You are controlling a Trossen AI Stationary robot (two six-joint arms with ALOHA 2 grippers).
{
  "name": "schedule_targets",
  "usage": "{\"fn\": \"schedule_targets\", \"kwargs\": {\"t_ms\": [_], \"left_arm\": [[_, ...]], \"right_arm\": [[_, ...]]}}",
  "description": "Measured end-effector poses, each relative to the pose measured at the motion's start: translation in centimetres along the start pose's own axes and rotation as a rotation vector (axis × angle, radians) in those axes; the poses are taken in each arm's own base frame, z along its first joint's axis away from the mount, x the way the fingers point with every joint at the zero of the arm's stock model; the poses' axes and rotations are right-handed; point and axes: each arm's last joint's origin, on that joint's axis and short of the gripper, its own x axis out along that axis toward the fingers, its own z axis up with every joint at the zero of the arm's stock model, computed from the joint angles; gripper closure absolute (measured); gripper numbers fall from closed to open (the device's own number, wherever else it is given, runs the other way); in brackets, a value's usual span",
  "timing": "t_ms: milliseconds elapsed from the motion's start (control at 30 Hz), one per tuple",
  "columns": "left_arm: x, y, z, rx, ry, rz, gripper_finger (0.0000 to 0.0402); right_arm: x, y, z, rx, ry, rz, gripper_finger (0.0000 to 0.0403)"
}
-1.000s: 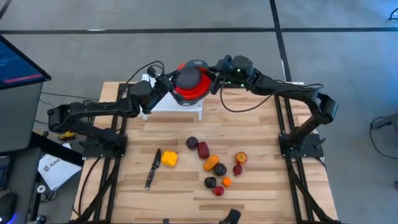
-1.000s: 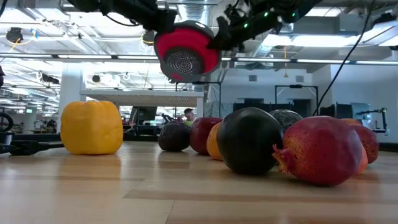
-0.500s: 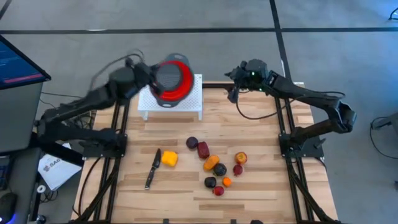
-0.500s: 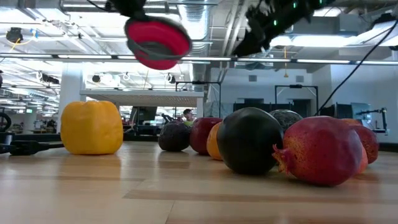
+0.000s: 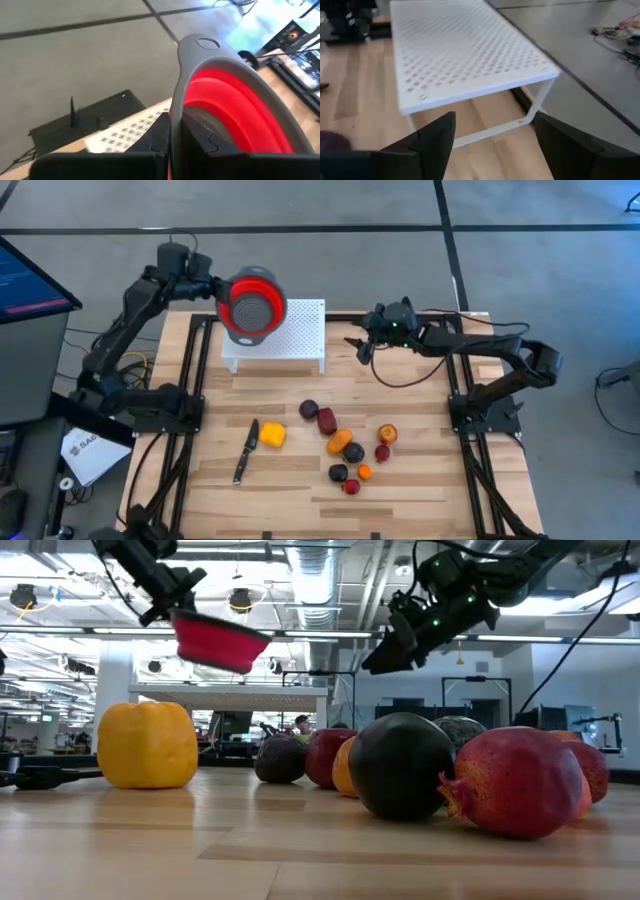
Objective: Pick & Place Fruit
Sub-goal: Put the red strainer bowl on the shelf
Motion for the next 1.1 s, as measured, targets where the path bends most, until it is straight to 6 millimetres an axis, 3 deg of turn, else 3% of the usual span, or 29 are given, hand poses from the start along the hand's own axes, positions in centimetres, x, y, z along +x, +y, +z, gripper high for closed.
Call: {"fn": "schedule_targets", "kwargs": {"t_ms": [133,600,900,1100], "left_arm": [[0.3,1.7,0.0,0.009,0.011,0.006,0.0381],[3.2,2.6,-3.9,0.031,0.068,0.016,0.0376],[3.5,2.8,-4.4,0.057,0.045,0.045,0.0369],[3.5,2.8,-4.3,0.067,0.041,0.052,0.0322]], "right_arm": [[0.5,0.8,-0.3,-0.024,0.015,0.038,0.0138],[0.5,0.9,0.0,-0.054,-0.010,0.042,0.0139],[0.5,0.9,0.0,-0.054,-0.009,0.042,0.0139],[0.5,0.9,0.0,-0.054,-0.009,0.042,0.0139]]}}
